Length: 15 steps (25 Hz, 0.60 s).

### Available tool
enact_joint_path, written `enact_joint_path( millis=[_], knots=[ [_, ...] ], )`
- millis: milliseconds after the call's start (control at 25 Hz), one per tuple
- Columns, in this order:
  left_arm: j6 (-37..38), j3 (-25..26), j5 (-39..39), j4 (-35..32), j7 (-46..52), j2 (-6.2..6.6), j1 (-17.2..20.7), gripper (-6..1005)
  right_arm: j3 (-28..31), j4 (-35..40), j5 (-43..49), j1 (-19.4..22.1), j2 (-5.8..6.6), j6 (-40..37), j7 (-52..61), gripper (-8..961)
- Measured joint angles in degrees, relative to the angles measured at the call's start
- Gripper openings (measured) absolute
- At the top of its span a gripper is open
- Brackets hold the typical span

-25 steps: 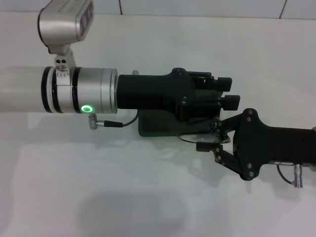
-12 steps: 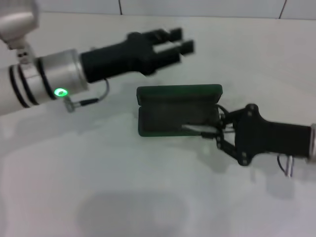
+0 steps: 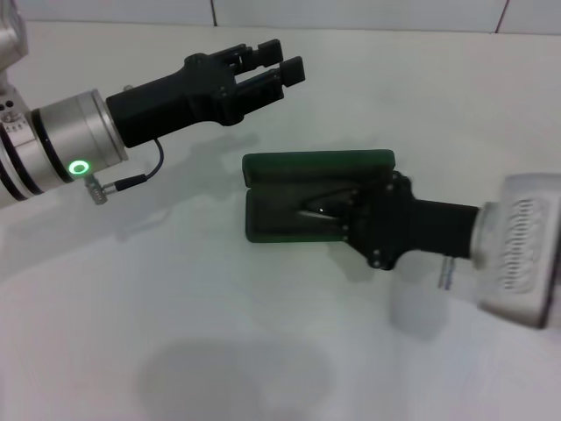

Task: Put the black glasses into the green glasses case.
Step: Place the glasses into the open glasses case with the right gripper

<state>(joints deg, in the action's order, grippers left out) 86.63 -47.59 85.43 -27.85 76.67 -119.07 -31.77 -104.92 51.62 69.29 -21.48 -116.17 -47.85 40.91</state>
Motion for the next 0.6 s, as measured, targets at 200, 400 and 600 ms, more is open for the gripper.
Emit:
enact_joint_path(
  millis=[200,400,600],
  knots=[
    [-0.04,0.03,0.21,0.25,0.13,0.37,0.04,532,-10.1,6.39,0.11,1.12,0.07,15.29,0.61,131],
    [-0.06,-0.15,0.36,0.07,1.33,0.41,-0.28,534,-18.71,8.07,-0.52,0.2,0.0,29.79,1.29,132],
    [-0.07,-0.26,0.46,-0.02,1.45,0.41,0.07,537,-21.29,8.38,-0.57,-0.58,-0.01,32.66,4.42,133]
  ],
)
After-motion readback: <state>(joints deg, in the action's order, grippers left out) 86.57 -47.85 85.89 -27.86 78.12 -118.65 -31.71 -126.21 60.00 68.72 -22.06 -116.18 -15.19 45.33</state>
